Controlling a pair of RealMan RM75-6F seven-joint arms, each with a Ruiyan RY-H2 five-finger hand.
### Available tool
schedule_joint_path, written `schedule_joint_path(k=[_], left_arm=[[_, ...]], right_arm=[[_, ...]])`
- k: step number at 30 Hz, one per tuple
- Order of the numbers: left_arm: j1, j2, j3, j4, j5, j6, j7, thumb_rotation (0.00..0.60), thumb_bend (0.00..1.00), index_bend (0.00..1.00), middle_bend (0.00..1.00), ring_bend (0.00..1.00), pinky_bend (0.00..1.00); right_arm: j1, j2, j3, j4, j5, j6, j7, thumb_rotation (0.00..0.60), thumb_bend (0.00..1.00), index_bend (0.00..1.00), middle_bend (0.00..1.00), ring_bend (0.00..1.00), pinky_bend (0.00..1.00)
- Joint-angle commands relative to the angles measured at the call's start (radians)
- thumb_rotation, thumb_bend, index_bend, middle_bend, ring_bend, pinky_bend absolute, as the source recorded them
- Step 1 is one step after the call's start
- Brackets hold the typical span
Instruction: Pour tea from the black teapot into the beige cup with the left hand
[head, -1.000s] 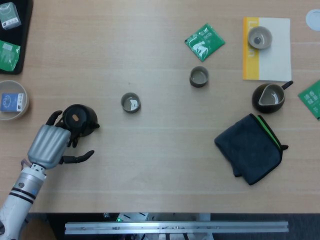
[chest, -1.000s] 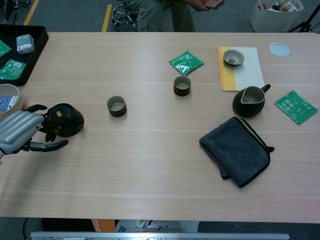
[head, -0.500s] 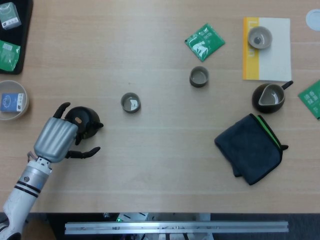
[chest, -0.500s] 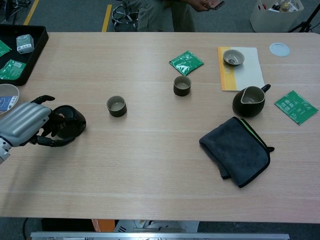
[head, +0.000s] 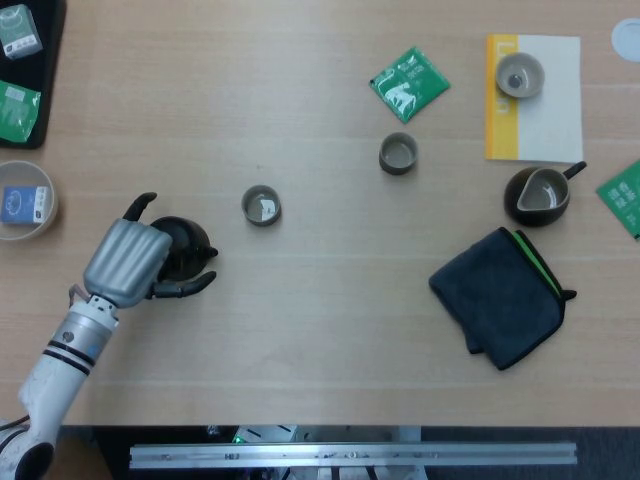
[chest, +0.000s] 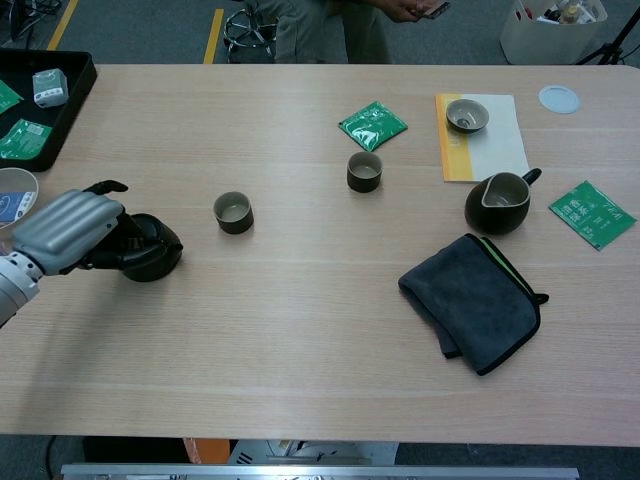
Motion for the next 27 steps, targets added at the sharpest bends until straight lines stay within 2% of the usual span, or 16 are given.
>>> schedule_joint_path(k=[1, 3, 5, 8, 13, 17, 23, 27], left_arm=[[-0.007, -0.005, -0.02, -0.003, -0.02, -0.001, -0.01, 0.0, 0.15, 0.88, 0.99, 0.76, 0.11], [-0.011, -0.005, -0.033, -0.006, -0.034, -0.001, -0.017, 0.004, 0.15, 0.89, 1.0, 0.77, 0.11], [-0.015, -0.003, -0.05, -0.012, -0.058, -0.006, -0.022, 0.037, 0.15, 0.9, 1.0, 0.78, 0.11], [-0.024, 0.005, -0.076, -0.024, -0.101, -0.021, -0.015, 0.134, 0.15, 0.91, 1.0, 0.8, 0.11], [-0.036, 0.014, -0.114, -0.031, -0.16, -0.03, -0.003, 0.15, 0.15, 0.92, 1.0, 0.82, 0.11], [-0.039, 0.015, -0.134, -0.032, -0.193, -0.025, -0.003, 0.134, 0.15, 0.93, 1.0, 0.84, 0.11], [-0.045, 0.01, -0.168, -0.026, -0.246, -0.014, 0.003, 0.006, 0.15, 0.96, 1.0, 0.87, 0.11], [-0.049, 0.005, -0.184, -0.016, -0.264, 0.0, 0.007, 0.027, 0.17, 0.97, 1.0, 0.88, 0.11]], right_arm=[[0.0, 0.0, 0.0, 0.001, 0.001, -0.001, 0.001, 0.6, 0.01, 0.24, 0.31, 0.25, 0.18], [0.0, -0.001, 0.001, 0.002, 0.001, -0.001, 0.002, 0.6, 0.01, 0.24, 0.31, 0.25, 0.18], [0.001, -0.002, 0.002, 0.004, 0.001, -0.002, 0.004, 0.6, 0.01, 0.24, 0.31, 0.25, 0.18], [0.002, -0.004, 0.002, 0.004, 0.001, -0.004, 0.004, 0.6, 0.01, 0.24, 0.31, 0.25, 0.18], [0.004, -0.005, 0.004, 0.003, 0.0, -0.004, 0.002, 0.6, 0.01, 0.24, 0.31, 0.25, 0.18], [0.004, -0.004, 0.004, -0.001, 0.0, -0.005, -0.002, 0.6, 0.01, 0.24, 0.31, 0.25, 0.18], [0.003, 0.0, 0.005, -0.012, -0.003, -0.001, -0.011, 0.6, 0.01, 0.24, 0.31, 0.25, 0.18], [0.001, 0.003, 0.004, -0.019, -0.003, 0.002, -0.017, 0.6, 0.01, 0.24, 0.31, 0.25, 0.18]])
